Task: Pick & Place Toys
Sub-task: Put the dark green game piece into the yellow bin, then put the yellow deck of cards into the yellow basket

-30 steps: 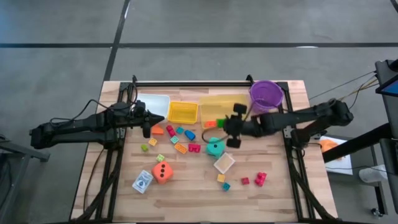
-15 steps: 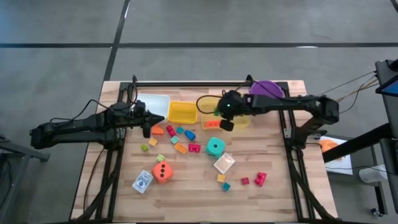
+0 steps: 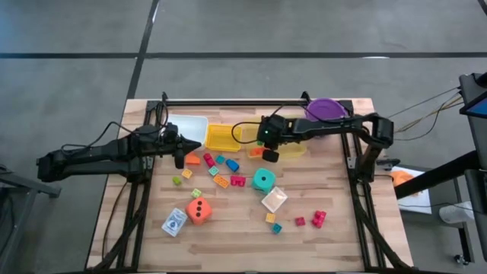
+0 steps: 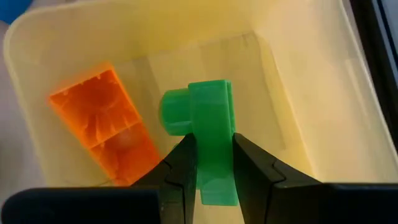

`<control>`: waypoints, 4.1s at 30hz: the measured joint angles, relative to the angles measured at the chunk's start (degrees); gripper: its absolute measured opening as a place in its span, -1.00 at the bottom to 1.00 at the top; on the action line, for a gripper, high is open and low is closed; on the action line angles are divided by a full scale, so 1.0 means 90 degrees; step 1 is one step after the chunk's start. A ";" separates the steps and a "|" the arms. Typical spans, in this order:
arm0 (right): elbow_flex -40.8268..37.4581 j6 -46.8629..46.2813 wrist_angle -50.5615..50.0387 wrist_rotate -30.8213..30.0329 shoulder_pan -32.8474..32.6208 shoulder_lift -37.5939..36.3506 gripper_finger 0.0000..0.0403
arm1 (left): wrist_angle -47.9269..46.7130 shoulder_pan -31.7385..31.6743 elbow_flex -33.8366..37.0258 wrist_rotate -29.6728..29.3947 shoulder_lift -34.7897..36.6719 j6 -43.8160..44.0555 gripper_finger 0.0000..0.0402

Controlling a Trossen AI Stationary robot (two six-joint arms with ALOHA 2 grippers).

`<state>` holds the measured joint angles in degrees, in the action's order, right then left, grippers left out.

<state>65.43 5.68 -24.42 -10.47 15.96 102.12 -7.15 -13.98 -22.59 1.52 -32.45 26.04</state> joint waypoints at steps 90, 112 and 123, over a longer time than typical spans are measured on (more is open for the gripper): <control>-0.0249 -0.0009 -0.2331 0.1018 -0.2091 -0.2162 0.36 | -0.0192 0.0000 0.0000 -0.0002 -0.0002 -0.0002 -0.90; -0.2628 -0.0581 0.0930 0.1359 -0.3363 -0.2168 0.37 | -0.0191 0.0000 0.0000 -0.0001 -0.0002 0.0119 -0.90; -0.3021 0.0607 0.1486 0.1332 -0.3355 -0.2168 0.37 | -0.0192 0.0000 0.0000 -0.0002 -0.0002 0.0118 -0.90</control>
<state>38.24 11.15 -11.05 1.52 -14.24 82.61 -8.88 -13.98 -22.59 1.50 -32.47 27.11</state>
